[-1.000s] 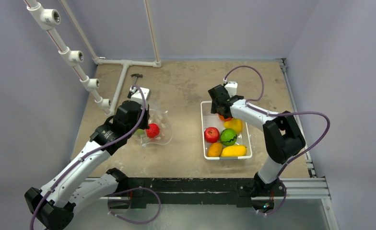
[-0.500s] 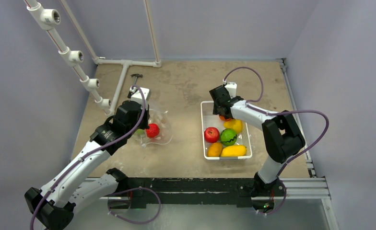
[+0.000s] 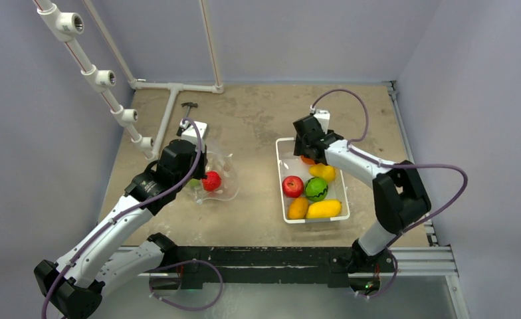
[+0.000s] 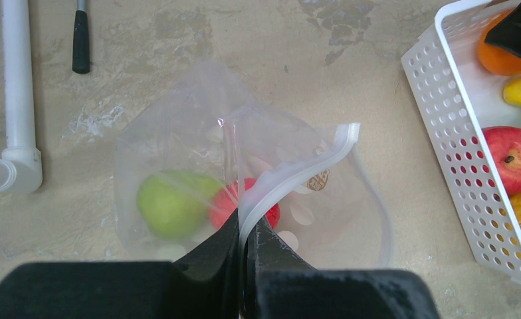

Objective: Place the food in the zip-top bag and seal the zipper
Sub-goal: Pick up the fake fruit from the bin.

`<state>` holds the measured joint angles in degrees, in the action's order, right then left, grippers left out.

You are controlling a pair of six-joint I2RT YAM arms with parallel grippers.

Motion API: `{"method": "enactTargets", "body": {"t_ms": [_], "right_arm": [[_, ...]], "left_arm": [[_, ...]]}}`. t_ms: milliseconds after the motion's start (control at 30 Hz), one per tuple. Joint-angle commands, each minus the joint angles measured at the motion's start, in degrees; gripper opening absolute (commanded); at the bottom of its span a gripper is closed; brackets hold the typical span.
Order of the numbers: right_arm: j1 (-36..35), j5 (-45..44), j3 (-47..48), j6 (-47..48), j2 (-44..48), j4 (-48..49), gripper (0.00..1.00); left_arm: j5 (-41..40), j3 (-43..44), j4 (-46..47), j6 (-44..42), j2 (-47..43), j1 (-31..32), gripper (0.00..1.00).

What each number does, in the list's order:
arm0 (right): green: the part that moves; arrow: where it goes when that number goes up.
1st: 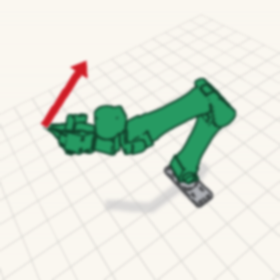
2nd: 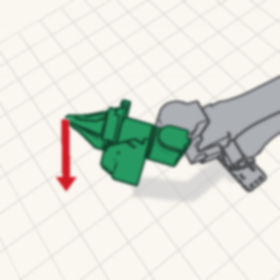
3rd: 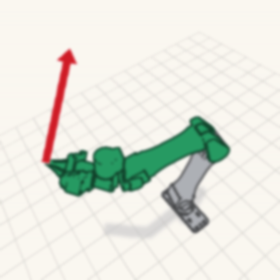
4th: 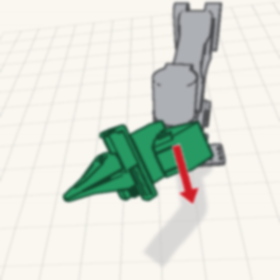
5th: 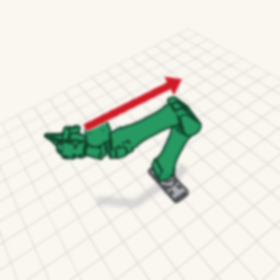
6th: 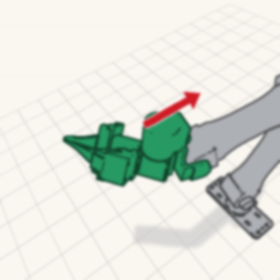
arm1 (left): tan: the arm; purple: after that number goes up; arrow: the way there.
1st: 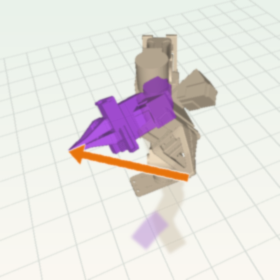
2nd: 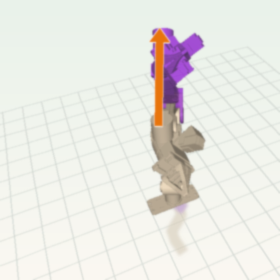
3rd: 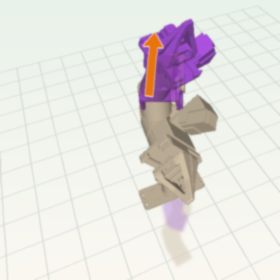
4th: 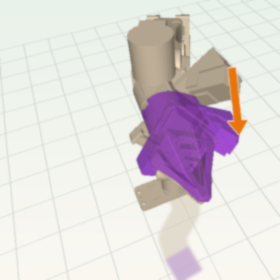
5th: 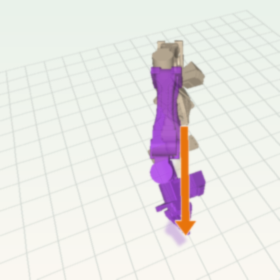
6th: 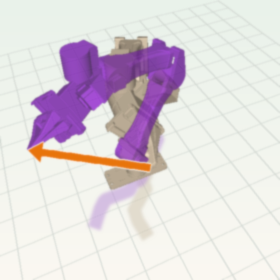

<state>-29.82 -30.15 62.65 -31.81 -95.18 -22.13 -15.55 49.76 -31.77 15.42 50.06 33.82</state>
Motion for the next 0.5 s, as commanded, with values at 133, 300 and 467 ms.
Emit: {"method": "enactTargets", "body": {"t_ms": [133, 300, 467], "right_arm": [[-0.04, 5.76, 0.87, 2.17, 11.07, 2.53, 0.38], [-0.04, 6.90, 0.41, 2.37, 12.71, 3.07, 0.37], [-0.01, 8.25, -0.10, 2.32, 12.43, 4.15, 0.35]], "left_arm": [[-0.01, -0.19, 2.34, -0.12, -0.10, 0.01, 0.00], [-0.01, -0.20, 2.33, -0.11, -0.05, 0.01, 0.00], [-0.09, -0.27, 2.32, -0.08, 0.05, 0.01, 0.00]]}}
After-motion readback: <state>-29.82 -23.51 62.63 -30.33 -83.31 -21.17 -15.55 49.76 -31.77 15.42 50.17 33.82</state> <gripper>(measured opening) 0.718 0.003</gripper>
